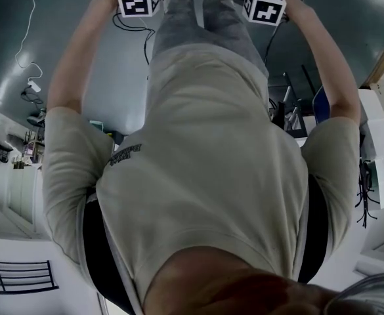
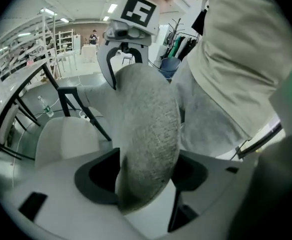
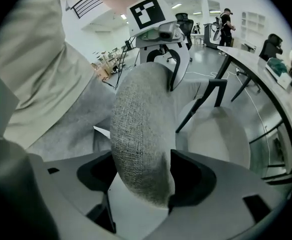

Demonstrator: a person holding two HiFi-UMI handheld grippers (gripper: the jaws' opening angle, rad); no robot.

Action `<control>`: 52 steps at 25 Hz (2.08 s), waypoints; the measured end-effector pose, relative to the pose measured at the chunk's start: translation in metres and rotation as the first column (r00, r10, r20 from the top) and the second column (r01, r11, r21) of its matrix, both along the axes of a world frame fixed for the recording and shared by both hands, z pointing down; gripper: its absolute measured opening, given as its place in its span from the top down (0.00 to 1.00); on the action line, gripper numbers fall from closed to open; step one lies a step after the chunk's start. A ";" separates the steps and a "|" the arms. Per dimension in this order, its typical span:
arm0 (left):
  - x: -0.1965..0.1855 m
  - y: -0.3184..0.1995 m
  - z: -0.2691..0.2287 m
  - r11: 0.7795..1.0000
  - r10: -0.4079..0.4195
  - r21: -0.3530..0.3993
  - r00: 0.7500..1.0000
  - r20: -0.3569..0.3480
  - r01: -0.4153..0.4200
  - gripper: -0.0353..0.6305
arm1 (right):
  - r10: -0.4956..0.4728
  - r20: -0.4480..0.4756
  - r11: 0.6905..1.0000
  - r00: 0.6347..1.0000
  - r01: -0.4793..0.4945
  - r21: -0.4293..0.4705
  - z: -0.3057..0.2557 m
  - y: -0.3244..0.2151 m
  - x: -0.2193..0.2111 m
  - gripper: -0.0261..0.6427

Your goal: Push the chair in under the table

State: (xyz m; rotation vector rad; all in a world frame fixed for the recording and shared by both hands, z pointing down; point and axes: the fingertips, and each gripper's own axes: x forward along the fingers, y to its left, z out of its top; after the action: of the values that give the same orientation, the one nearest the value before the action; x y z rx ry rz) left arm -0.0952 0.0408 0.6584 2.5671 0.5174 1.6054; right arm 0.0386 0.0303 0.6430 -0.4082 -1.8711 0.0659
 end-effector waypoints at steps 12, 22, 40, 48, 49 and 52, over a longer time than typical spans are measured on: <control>0.006 -0.002 0.023 0.999 -0.046 0.004 0.999 0.000 0.046 0.56 | -0.016 -0.011 1.000 1.000 0.016 0.004 0.033 0.005 0.005 0.49; -0.006 -0.006 0.029 0.998 -0.064 0.011 0.998 0.009 0.063 0.63 | -0.027 0.015 0.991 1.000 0.025 0.133 0.032 -0.008 -0.005 0.69; -0.016 -0.106 0.024 0.990 -0.125 0.060 0.991 -0.041 0.127 0.66 | 0.093 0.021 0.964 0.995 -0.095 0.247 0.026 -0.116 -0.017 0.75; -0.008 -0.169 0.022 0.988 -0.128 0.085 0.990 -0.058 0.132 0.66 | 0.125 0.020 0.956 0.992 -0.126 0.266 0.025 -0.182 -0.010 0.73; -0.006 -0.177 0.023 0.987 -0.130 0.091 0.990 -0.056 0.135 0.66 | 0.124 0.018 0.955 0.992 -0.124 0.270 0.025 -0.192 -0.008 0.73; 0.002 -0.205 0.025 0.981 -0.153 0.109 0.987 -0.051 0.157 0.66 | 0.120 0.017 0.952 0.993 -0.120 0.282 0.027 -0.221 0.001 0.73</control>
State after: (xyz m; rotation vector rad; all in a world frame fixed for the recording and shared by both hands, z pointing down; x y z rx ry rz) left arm -0.0931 -0.1639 0.6831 2.6520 0.2281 1.5735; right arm 0.0394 -0.1907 0.6698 -0.0970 -1.8696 -0.1189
